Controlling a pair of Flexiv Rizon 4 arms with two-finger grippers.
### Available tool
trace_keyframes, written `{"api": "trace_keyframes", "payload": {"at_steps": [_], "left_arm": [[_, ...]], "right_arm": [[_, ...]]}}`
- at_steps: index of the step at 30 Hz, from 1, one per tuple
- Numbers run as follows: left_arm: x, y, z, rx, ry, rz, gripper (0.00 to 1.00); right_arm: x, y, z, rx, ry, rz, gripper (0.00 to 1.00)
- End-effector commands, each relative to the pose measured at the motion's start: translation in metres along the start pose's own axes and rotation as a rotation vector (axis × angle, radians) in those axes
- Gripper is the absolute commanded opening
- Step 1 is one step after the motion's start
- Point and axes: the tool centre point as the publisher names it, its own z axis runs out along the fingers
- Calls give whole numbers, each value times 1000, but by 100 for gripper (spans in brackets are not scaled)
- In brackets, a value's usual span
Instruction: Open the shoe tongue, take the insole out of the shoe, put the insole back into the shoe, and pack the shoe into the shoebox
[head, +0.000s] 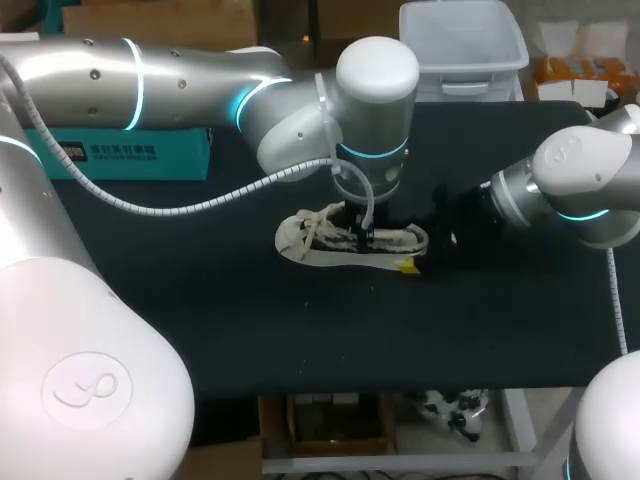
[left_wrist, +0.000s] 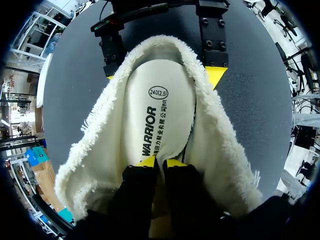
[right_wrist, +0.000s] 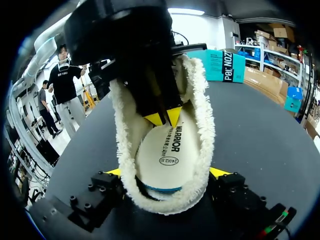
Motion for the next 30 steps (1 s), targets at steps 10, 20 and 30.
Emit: {"api": "trace_keyframes", "payload": {"at_steps": [10, 20, 30], "left_arm": [[-22, -12, 23, 98, 49, 20, 0], [-10, -16, -22, 212, 141, 61, 0], [6, -12, -54, 316, 209, 109, 0]], "right_arm": [[7, -4, 6, -3, 7, -4, 0], [7, -4, 6, -3, 7, -4, 0], [7, -4, 6, -3, 7, -4, 0]]}}
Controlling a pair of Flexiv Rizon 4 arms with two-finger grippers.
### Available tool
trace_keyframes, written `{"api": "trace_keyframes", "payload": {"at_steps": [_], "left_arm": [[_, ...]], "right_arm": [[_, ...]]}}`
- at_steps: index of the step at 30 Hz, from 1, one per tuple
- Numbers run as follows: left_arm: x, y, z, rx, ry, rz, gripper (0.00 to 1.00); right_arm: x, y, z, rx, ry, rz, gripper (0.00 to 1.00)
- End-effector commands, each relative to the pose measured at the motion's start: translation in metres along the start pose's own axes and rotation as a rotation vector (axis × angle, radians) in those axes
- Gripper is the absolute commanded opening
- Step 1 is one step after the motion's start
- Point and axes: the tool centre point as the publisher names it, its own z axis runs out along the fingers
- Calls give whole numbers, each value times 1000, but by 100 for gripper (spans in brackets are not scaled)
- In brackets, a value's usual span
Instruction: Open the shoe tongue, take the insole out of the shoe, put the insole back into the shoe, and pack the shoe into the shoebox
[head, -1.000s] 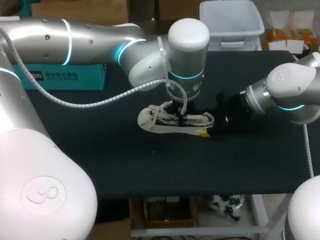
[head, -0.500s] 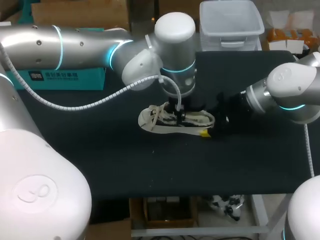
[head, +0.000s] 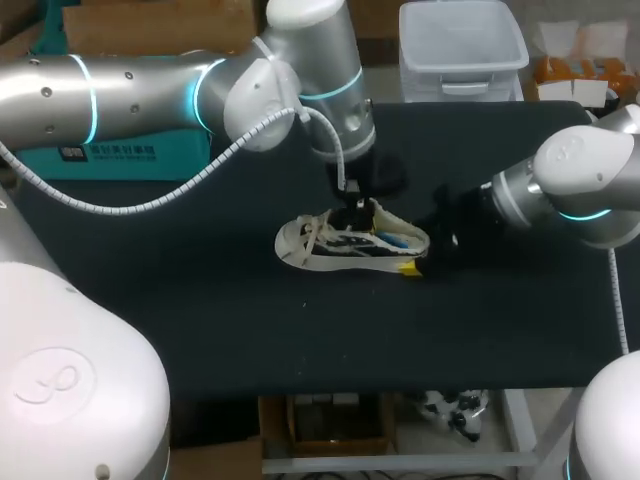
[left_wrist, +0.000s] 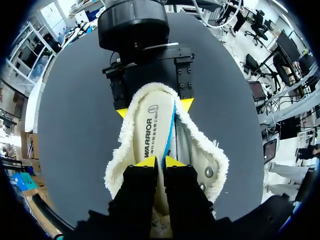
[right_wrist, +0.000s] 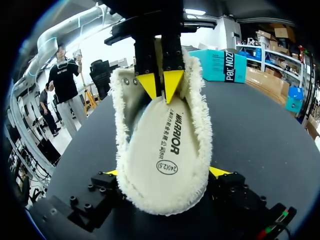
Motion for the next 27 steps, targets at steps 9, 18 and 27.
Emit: {"api": "trace_keyframes", "payload": {"at_steps": [9, 18, 27], "left_arm": [[17, -2, -21, 116, 60, 32, 0], [31, -11, -46, 254, 127, 72, 0], [53, -35, -89, 432, 169, 158, 0]], "right_arm": [[3, -4, 6, -3, -2, 0, 0], [3, -4, 6, -3, -2, 0, 0], [3, -4, 6, -3, -2, 0, 0]]}}
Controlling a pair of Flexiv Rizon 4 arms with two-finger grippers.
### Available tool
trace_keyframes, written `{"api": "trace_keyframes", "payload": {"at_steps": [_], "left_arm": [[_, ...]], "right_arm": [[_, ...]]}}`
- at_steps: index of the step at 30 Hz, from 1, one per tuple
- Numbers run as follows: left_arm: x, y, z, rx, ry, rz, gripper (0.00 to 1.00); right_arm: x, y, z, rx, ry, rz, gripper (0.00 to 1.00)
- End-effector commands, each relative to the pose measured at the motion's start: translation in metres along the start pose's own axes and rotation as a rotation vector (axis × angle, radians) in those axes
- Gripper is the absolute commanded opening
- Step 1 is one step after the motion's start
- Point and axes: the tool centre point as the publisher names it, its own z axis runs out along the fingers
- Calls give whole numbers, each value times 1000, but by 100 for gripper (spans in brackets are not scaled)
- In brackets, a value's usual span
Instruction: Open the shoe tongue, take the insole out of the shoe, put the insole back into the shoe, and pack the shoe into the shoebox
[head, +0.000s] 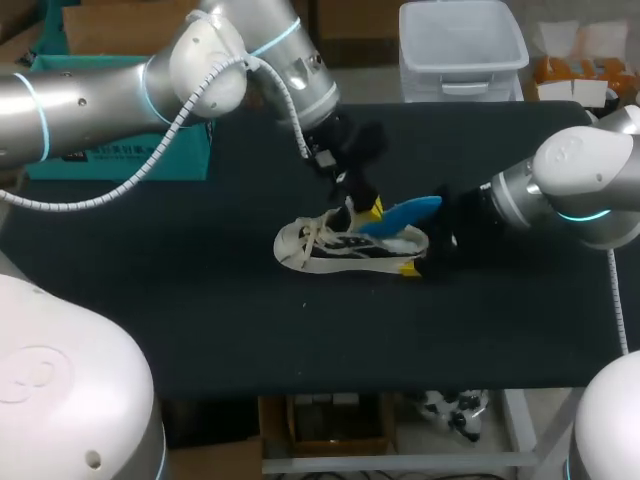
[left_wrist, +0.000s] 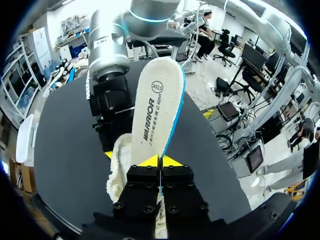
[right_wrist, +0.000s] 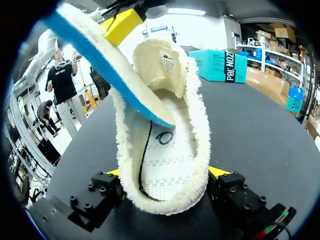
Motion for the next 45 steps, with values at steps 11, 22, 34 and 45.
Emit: {"api": "trace_keyframes", "payload": {"at_steps": [11, 22, 34, 45], "left_arm": [[32, -36, -37, 221, -20, 75, 0], [41, -47, -72, 328, -48, 108, 0], [55, -61, -110, 454, -45, 141, 0], [75, -29, -151, 463, -125, 50, 0]], "right_arm": [[2, -5, -4, 16, 1, 2, 0], [1, -4, -29, 65, 6, 18, 100], [4, 17, -86, 271, -7, 76, 100], [-7, 67, -103, 483, 23, 76, 100]]}}
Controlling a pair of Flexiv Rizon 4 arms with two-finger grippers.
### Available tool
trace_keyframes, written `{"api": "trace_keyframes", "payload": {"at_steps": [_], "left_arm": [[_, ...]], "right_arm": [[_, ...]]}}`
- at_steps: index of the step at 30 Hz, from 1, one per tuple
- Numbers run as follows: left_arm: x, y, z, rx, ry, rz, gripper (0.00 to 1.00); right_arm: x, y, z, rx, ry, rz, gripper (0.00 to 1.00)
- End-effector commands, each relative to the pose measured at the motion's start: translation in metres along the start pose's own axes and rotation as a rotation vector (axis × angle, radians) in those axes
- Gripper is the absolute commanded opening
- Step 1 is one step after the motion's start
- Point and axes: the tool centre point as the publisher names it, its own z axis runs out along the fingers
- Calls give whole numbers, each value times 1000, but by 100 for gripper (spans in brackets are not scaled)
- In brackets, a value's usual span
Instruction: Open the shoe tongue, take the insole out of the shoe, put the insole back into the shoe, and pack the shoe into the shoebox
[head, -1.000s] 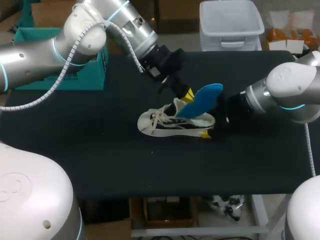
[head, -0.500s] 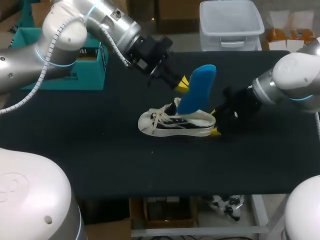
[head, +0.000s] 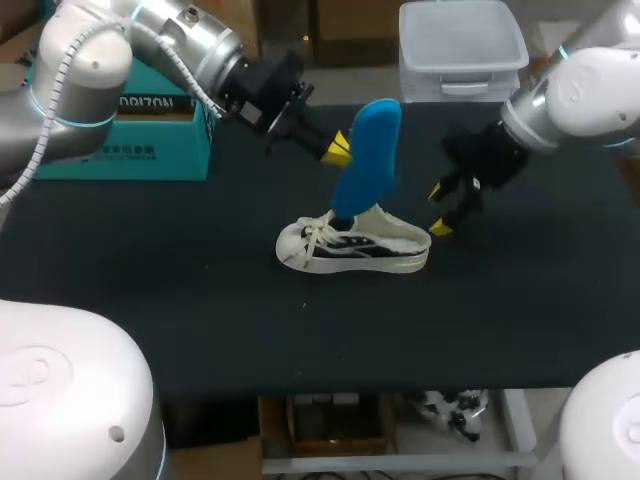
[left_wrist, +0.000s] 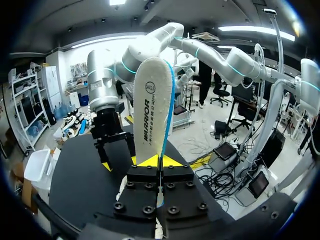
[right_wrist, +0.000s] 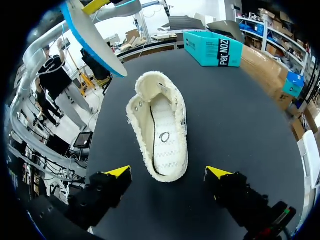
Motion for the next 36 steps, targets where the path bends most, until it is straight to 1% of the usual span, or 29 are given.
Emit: {"api": "trace_keyframes", "payload": {"at_steps": [1, 5, 9, 13, 18, 25, 30, 36], "left_arm": [[23, 7, -28, -2, -75, -6, 0], [32, 18, -51, -2, -116, -34, 0], [42, 29, -70, 0, -155, -57, 0], [49, 46, -84, -8, -191, -91, 0], [53, 69, -98, -13, -213, -140, 0], [59, 87, -105, -24, -241, -177, 0], [60, 99, -105, -26, -239, -199, 0], [60, 109, -106, -27, -239, -214, 0]], "right_arm": [[-5, 20, -9, 162, 23, 9, 100], [-11, 35, -6, 227, 31, 11, 100], [-19, 49, 4, 277, 43, 11, 100], [-25, 59, 16, 310, 48, 17, 100], [-31, 66, 32, 326, 58, 18, 100], [-28, 73, 49, 336, 72, 9, 100], [-26, 76, 60, 334, 80, 3, 100], [-28, 76, 75, 351, 78, 17, 100]]}}
